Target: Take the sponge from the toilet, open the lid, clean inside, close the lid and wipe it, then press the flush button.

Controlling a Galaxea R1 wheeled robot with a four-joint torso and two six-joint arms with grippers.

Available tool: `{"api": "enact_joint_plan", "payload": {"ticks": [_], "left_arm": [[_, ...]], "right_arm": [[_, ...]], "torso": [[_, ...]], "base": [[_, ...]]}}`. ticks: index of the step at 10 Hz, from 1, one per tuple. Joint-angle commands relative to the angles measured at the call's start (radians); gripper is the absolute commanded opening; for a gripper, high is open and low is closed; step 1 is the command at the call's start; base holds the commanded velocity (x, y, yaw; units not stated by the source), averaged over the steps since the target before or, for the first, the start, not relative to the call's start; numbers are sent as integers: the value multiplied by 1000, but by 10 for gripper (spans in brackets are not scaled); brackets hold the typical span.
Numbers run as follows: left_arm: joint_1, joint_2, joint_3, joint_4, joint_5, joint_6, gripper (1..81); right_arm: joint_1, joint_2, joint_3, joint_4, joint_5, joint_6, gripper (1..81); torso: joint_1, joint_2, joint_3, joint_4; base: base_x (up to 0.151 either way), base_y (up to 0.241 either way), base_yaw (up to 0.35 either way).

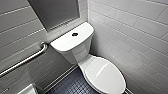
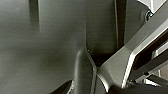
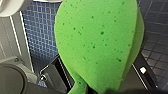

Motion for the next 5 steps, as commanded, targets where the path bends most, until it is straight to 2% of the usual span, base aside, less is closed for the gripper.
{"api": "enact_joint_plan", "payload": {"ticks": [1,5], "left_arm": [[-7,-24,32,2,74,6,811],[-10,-24,32,-3,74,5,811]], "right_arm": [[-71,56,-81,-85,8,-6,10],[-149,216,-287,-122,10,-6,10]], "torso": [[-62,96,94,0],[-149,229,227,0]], "base": [[0,0,0],[0,0,0]]}}
